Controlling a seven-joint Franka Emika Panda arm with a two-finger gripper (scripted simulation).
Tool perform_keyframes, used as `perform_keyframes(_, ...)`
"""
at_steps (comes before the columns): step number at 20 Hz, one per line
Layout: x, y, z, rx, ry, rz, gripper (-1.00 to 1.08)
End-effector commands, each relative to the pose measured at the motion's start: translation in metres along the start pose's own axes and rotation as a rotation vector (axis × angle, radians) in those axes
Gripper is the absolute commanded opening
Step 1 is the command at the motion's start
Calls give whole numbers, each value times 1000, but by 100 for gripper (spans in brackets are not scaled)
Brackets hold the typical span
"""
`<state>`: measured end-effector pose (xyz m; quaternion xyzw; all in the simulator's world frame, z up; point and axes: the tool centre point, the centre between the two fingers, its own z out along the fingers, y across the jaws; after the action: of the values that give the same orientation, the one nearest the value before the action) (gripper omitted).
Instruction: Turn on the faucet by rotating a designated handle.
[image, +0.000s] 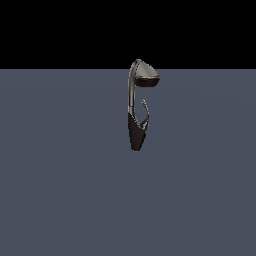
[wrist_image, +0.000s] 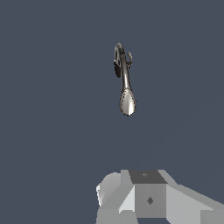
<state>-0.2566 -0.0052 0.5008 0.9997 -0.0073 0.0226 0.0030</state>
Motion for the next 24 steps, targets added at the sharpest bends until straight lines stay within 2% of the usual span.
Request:
perform_keyframes(1, 0, 0, 0, 0, 0, 0, -100)
perform_keyframes(12, 20, -5, 12, 26, -34, 69, -100)
perform_keyframes(24, 83, -15, 54, 114, -147, 298, -100)
